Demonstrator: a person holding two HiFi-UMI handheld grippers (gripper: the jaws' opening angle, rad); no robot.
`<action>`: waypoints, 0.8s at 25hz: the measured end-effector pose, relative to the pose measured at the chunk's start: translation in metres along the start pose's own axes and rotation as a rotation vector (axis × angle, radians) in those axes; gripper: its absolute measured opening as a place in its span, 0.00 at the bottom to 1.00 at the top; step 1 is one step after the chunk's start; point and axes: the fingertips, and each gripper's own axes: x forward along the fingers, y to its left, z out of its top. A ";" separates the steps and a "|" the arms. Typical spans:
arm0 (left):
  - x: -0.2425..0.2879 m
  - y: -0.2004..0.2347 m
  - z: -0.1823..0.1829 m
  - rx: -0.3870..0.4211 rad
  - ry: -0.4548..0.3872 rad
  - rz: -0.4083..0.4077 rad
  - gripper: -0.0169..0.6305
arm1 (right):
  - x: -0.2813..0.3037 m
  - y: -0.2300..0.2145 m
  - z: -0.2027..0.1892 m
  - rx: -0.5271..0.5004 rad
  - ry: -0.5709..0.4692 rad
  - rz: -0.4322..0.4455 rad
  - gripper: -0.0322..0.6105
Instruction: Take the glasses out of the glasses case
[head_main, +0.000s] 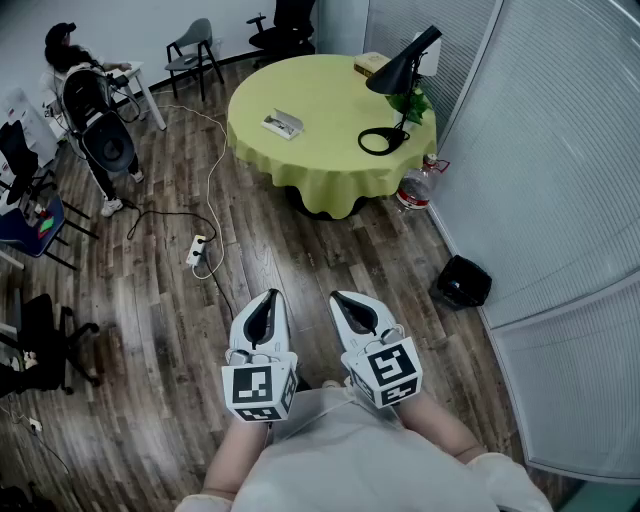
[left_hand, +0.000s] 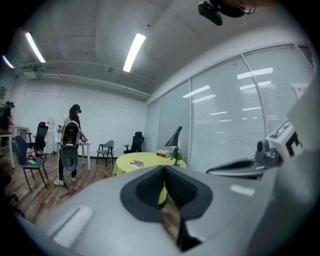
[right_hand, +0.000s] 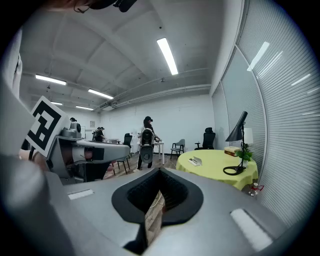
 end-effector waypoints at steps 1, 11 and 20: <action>0.001 -0.001 0.000 0.002 0.001 -0.003 0.04 | 0.000 -0.002 0.001 0.002 0.001 -0.003 0.05; 0.011 -0.012 -0.006 0.004 0.013 -0.009 0.04 | -0.003 -0.017 -0.008 0.045 0.024 -0.017 0.05; 0.018 0.006 -0.019 0.013 0.043 0.051 0.04 | -0.004 -0.038 -0.026 0.106 0.047 -0.027 0.05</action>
